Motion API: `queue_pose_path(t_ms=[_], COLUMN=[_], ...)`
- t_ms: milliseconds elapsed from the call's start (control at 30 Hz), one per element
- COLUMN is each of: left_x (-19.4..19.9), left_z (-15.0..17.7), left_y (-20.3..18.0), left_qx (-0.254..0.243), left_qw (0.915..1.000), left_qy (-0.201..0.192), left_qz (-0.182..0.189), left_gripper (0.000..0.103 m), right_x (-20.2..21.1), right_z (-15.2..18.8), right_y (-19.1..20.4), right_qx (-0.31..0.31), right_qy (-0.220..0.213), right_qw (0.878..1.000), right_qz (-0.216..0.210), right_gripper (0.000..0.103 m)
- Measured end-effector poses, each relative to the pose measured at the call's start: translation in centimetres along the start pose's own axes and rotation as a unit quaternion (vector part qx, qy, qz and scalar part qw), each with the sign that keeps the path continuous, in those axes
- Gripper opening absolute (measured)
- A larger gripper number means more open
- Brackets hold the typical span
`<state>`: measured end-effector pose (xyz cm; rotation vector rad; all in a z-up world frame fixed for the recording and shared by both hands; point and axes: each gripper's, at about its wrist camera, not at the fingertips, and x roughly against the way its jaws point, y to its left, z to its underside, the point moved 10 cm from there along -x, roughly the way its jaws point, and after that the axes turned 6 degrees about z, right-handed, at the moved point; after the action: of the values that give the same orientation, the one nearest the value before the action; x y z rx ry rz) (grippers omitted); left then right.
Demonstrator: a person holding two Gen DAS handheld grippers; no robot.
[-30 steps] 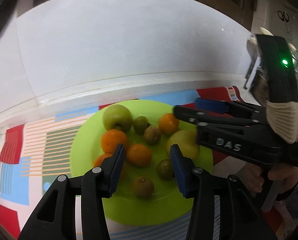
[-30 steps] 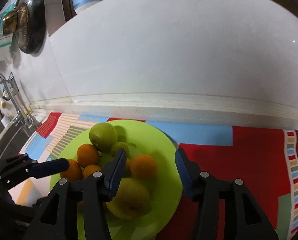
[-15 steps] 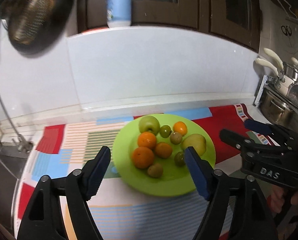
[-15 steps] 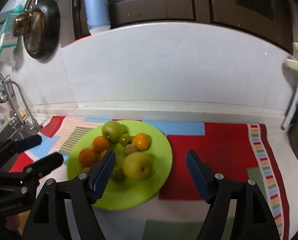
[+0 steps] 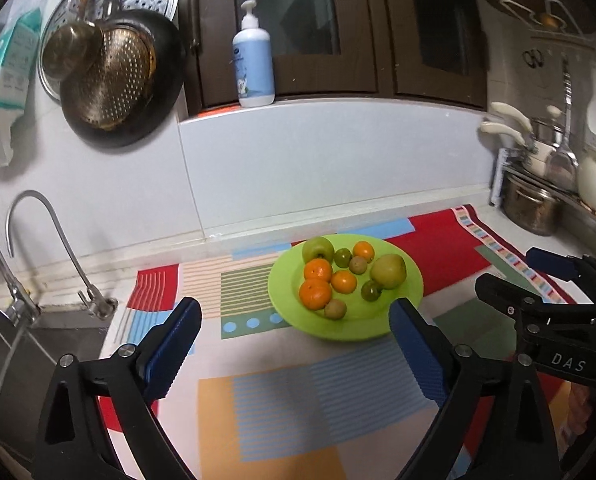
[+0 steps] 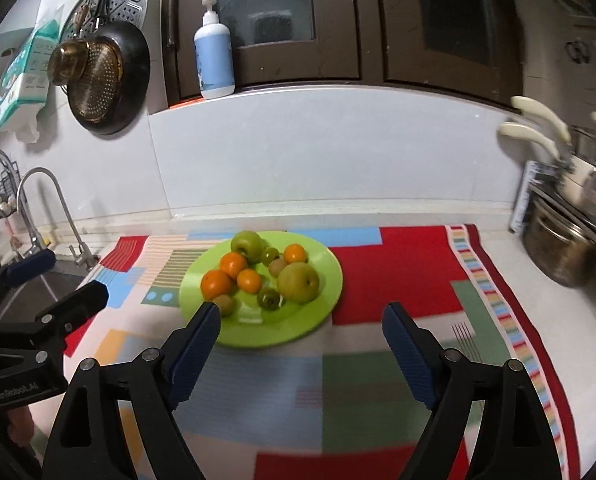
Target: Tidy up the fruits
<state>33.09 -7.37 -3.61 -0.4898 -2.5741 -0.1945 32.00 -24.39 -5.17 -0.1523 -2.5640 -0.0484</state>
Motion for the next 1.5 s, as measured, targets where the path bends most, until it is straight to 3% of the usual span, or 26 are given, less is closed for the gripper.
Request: queue_pose_path(t_ms=[233, 500, 867, 1500], left_x=[4.4, 9.9, 15.1, 18.4], left_z=[1.3, 2.7, 5.3, 6.6], left_y=[-0.1, -1.3, -3.2, -4.6], left_qx=[0.002, 0.019, 0.034, 0.036], left_qw=[0.9999, 0.999, 0.9982, 0.9979], left_qy=[-0.013, -0.039, -0.037, -0.038], left_qz=[0.011, -0.011, -0.032, -0.038], left_gripper=[0.098, 0.102, 0.103, 0.103], right_x=[4.9, 10.1, 15.7, 19.2], right_z=[2.1, 3.4, 5.0, 6.4], right_y=[0.7, 0.7, 0.1, -0.7], right_qx=[-0.011, -0.003, 0.006, 0.005], right_qy=[-0.012, -0.028, -0.043, -0.05], right_qw=[0.999, 1.0, 0.999, 0.999], right_qz=[0.027, 0.01, -0.009, -0.015], right_gripper=[0.084, 0.084, 0.087, 0.089])
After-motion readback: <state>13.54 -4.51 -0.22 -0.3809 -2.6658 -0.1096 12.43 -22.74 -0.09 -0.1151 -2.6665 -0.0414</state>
